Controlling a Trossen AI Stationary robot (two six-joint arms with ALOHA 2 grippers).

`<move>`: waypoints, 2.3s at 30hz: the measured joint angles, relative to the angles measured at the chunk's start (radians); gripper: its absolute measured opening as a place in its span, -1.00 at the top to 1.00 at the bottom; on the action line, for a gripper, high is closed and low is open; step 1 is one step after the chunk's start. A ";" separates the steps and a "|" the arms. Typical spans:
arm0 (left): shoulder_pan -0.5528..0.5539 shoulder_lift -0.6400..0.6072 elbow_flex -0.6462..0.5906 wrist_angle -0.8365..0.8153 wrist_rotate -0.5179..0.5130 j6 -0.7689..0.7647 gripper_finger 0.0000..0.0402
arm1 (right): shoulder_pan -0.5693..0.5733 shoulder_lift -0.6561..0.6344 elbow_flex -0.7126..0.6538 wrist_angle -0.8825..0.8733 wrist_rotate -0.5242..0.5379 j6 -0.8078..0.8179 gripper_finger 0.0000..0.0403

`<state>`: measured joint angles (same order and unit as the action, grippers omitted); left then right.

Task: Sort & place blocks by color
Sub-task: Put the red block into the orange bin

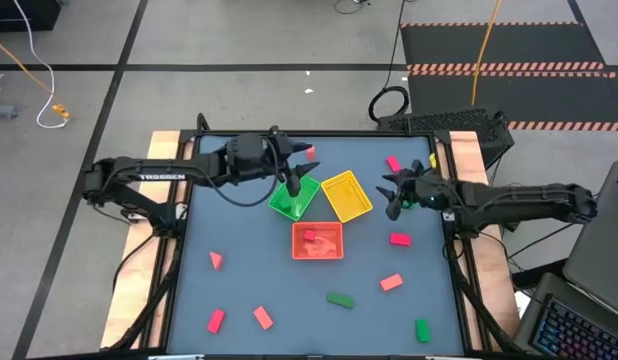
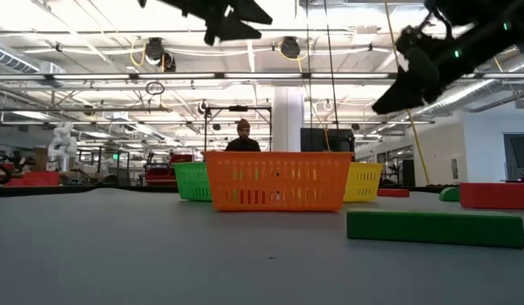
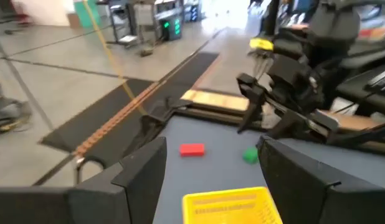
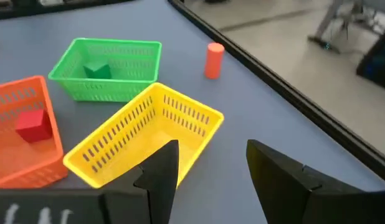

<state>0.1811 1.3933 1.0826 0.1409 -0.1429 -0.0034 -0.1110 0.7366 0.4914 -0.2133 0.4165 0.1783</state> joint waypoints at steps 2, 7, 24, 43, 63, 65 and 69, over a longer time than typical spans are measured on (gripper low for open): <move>0.012 -0.001 -0.061 0.091 0.035 -0.017 -0.26 | -0.012 0.043 0.093 -0.121 0.003 0.027 0.08; 0.033 0.000 -0.211 0.315 0.093 -0.060 -0.26 | -0.064 0.165 0.245 -0.446 0.003 0.096 0.08; 0.093 -0.281 -0.477 0.428 0.269 -0.025 -0.26 | -0.205 0.466 0.288 -0.792 -0.131 0.429 0.08; 0.114 -0.474 -0.581 0.378 0.260 -0.025 -0.26 | -0.489 0.585 0.289 -0.352 -0.187 0.226 0.08; 0.122 -0.474 -0.581 0.321 0.245 0.003 -0.26 | -0.657 0.764 0.289 -0.213 -0.216 0.112 0.08; 0.122 -0.474 -0.581 0.317 0.246 0.003 -0.26 | -0.664 0.782 0.291 -0.203 -0.228 0.111 0.08; 0.123 -0.474 -0.581 0.309 0.246 0.004 -0.26 | -0.666 0.797 0.293 -0.202 -0.218 0.077 0.08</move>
<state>0.3041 0.9195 0.5014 0.4500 0.1028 0.0006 -0.7765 1.5337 0.7840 -0.4156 0.1984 0.2548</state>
